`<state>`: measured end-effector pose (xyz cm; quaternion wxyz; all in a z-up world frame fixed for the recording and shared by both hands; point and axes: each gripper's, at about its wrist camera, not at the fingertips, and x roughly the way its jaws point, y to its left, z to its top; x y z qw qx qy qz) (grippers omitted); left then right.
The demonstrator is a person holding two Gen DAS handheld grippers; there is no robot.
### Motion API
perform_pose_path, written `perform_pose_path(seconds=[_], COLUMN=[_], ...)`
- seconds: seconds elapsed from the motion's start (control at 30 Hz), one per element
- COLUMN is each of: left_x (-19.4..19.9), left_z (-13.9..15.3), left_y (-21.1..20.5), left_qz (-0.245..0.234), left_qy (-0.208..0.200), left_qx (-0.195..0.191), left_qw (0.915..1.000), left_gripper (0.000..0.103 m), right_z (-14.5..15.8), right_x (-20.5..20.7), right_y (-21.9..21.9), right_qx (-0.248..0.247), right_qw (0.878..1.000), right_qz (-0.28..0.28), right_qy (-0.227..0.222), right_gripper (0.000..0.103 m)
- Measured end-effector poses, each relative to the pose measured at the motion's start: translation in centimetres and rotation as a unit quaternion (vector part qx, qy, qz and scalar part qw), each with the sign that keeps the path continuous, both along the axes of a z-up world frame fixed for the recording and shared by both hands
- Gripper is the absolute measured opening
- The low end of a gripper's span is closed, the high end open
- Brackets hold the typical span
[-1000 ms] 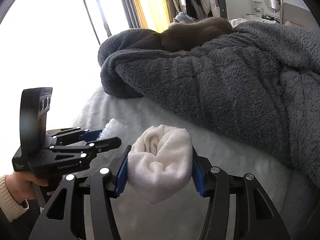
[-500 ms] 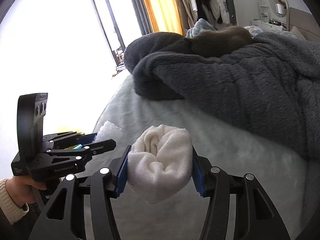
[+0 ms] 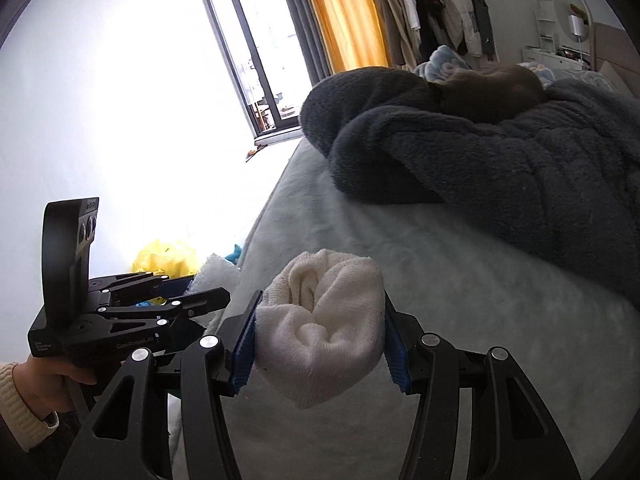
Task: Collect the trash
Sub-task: 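Carry the bubble wrap and white towel over the teal bin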
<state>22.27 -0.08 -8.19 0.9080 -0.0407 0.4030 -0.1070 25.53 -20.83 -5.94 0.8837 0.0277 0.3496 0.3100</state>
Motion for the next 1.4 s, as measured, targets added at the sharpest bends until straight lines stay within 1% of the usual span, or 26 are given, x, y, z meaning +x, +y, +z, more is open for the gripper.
perform_pose_path(seconds=[0.13, 0.3, 0.4, 0.6, 0.83, 1.07, 1.2, 1.33, 1.4], left_x=[-0.5, -0.9, -1.0, -1.6, -2.3, -3.1, -3.8, -4.5, -4.7], left_z=[-0.4, -0.8, -0.9, -1.8, -3.6, -5.3, -6.5, -8.0, -8.4], left_y=[2.3, 5.2, 7.0, 10.3, 13.5, 16.8, 18.1, 19.1, 19.4], left_qz=[0.020, 0.042, 0.058, 0.081, 0.098, 0.119, 0.120, 0.114, 0.113], left_qy=[0.009, 0.013, 0.018, 0.037, 0.074, 0.120, 0.145, 0.179, 0.188], left_qx=[-0.001, 0.010, 0.010, 0.008, 0.003, -0.001, -0.001, -0.011, -0.015], left_qw=[0.9998, 0.9990, 0.9981, 0.9960, 0.9924, 0.9856, 0.9821, 0.9772, 0.9755], left_gripper=[0.037, 0.037, 0.037, 0.037, 0.037, 0.037, 0.037, 0.038, 0.039], right_z=[-0.1, 0.1, 0.2, 0.2, -0.3, -1.2, -1.8, -2.9, -3.3], right_x=[-0.2, -0.2, 0.0, 0.3, -0.1, 0.0, 0.0, 0.0, -0.1], right_y=[2.3, 5.1, 7.0, 10.9, 14.9, 18.0, 20.1, 22.6, 23.7], right_qx=[-0.001, -0.002, -0.007, -0.004, -0.013, -0.017, -0.022, -0.037, -0.046], right_qw=[1.000, 0.999, 0.999, 0.997, 0.994, 0.992, 0.990, 0.987, 0.985], right_qz=[0.014, 0.034, 0.047, 0.075, 0.105, 0.125, 0.139, 0.157, 0.163], right_qy=[0.001, -0.004, -0.007, -0.006, -0.003, 0.005, 0.011, 0.019, 0.021], right_gripper=[0.055, 0.055, 0.055, 0.055, 0.055, 0.055, 0.055, 0.055, 0.055])
